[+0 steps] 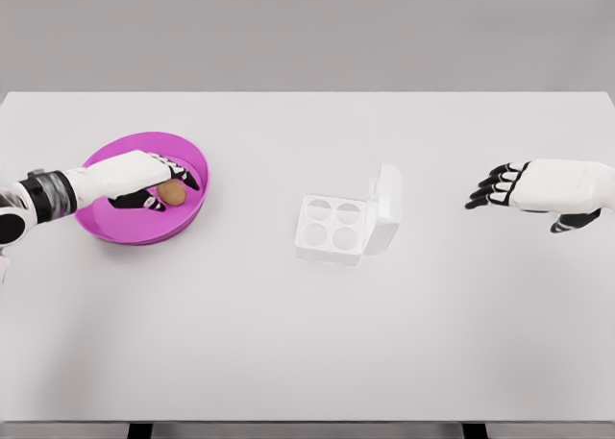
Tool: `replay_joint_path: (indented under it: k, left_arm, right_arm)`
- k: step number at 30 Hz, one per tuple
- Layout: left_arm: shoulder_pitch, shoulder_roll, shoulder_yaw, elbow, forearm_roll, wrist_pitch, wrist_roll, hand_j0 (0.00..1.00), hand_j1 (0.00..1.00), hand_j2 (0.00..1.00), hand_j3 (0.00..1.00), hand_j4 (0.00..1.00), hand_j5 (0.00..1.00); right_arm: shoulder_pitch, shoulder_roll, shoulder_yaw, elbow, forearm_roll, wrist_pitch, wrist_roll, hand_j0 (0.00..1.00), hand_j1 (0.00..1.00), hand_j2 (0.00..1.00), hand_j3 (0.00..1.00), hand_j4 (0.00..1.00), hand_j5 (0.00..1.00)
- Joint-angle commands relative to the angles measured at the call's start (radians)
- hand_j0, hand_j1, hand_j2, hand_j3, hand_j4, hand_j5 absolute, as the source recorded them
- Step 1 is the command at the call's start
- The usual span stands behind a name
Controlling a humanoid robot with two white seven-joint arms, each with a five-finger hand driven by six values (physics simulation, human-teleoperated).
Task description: Pack egg into the box and close the box lid
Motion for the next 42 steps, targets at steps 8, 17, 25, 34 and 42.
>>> replay_joint_path:
  k: [8, 17, 25, 34, 42]
  left_arm:
    - [-0.002, 0.001, 0.002, -0.001, 0.004, 0.001, 0.000, 0.56, 0.56, 0.56, 0.56, 0.56, 0.56]
    - [0.000, 0.003, 0.002, -0.001, 0.006, 0.001, 0.000, 0.48, 0.48, 0.48, 0.48, 0.48, 0.48]
    - [-0.002, 0.007, 0.009, -0.002, 0.016, 0.001, 0.000, 0.39, 0.39, 0.39, 0.39, 0.39, 0.39]
    - [-0.003, 0.007, 0.012, -0.013, 0.027, 0.001, 0.000, 0.35, 0.35, 0.35, 0.35, 0.35, 0.35]
    - [-0.005, 0.007, 0.015, -0.021, 0.050, 0.001, 0.000, 0.34, 0.34, 0.34, 0.34, 0.34, 0.34]
  right_arm:
    - [-0.002, 0.000, -0.001, 0.000, -0.008, 0.001, 0.000, 1.00, 1.00, 1.00, 1.00, 1.00, 1.00]
    - [-0.002, -0.005, -0.002, 0.000, -0.008, 0.001, 0.000, 1.00, 1.00, 1.00, 1.00, 1.00, 1.00]
    - [-0.003, -0.005, -0.022, -0.002, -0.008, 0.001, 0.000, 1.00, 1.00, 1.00, 1.00, 1.00, 1.00]
    - [-0.003, -0.008, -0.030, -0.002, -0.008, 0.001, 0.000, 1.00, 1.00, 1.00, 1.00, 1.00, 1.00]
    - [-0.002, -0.010, -0.032, -0.002, -0.008, 0.001, 0.000, 1.00, 1.00, 1.00, 1.00, 1.00, 1.00]
